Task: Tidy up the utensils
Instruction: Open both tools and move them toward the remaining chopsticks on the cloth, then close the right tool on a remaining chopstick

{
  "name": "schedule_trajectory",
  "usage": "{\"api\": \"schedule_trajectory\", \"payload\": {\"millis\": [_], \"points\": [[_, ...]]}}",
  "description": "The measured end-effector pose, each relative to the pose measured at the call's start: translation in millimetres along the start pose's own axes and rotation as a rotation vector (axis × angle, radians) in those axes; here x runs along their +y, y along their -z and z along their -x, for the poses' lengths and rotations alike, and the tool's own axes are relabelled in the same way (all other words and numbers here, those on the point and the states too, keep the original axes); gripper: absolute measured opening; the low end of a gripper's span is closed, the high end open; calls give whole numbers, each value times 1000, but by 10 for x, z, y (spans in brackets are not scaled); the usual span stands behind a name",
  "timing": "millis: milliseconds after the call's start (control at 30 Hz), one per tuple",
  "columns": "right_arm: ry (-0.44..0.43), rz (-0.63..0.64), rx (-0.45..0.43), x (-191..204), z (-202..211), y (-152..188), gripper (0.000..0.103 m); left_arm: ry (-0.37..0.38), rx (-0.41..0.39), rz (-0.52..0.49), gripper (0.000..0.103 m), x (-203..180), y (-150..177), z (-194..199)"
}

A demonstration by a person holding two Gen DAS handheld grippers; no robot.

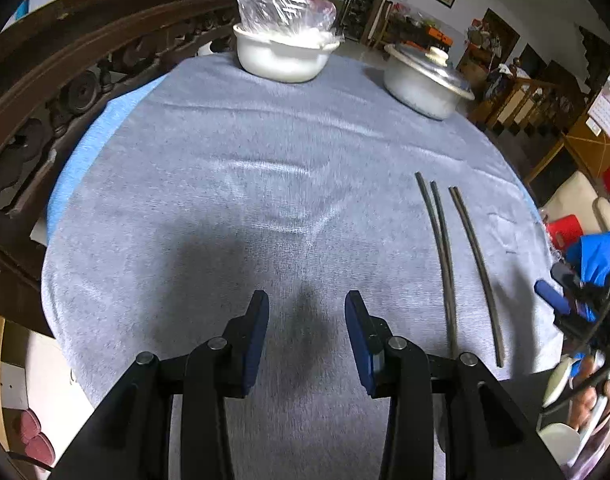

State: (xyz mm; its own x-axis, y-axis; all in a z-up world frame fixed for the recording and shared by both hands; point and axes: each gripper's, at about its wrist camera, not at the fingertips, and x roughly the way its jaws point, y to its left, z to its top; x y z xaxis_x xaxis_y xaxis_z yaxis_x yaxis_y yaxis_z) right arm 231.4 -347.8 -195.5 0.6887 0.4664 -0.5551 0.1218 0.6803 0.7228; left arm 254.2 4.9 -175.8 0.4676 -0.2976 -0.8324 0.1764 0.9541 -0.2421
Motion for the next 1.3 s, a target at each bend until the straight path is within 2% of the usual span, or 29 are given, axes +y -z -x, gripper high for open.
{"api": "schedule_trajectory", "payload": {"millis": [200, 333, 533, 800, 867, 1000, 1100, 1167, 1233, 1300], "points": [[113, -7, 63, -74, -399, -413, 38, 9, 16, -51, 40, -131, -215, -228], [187, -1, 104, -81, -707, -684, 36, 19, 28, -103, 40, -318, -511, -460], [243, -5, 125, -67, -1027, -1028, 33, 55, 52, -183, 40, -702, -920, -818], [343, 68, 193, 19, -1393, -1116, 30, 95, 105, -237, 40, -1094, -1149, -1266], [378, 106, 192, 53, -1432, -1117, 25, 105, 113, -241, 40, -1157, -1174, -1327], [452, 166, 202, 72, -1449, -1126, 9, 98, 116, -276, 40, -1300, -1190, -1442], [516, 203, 190, 58, -1388, -1138, 7, 73, 113, -301, 40, -1371, -1192, -1519], [522, 195, 190, 6, -1323, -1151, 7, 66, 104, -320, 40, -1398, -1195, -1526], [439, 158, 207, -31, -1268, -1170, 10, 65, 103, -331, 40, -1389, -1208, -1522], [387, 145, 210, -2, -1247, -1175, 10, 59, 98, -352, 34, -1375, -1210, -1515]]}}
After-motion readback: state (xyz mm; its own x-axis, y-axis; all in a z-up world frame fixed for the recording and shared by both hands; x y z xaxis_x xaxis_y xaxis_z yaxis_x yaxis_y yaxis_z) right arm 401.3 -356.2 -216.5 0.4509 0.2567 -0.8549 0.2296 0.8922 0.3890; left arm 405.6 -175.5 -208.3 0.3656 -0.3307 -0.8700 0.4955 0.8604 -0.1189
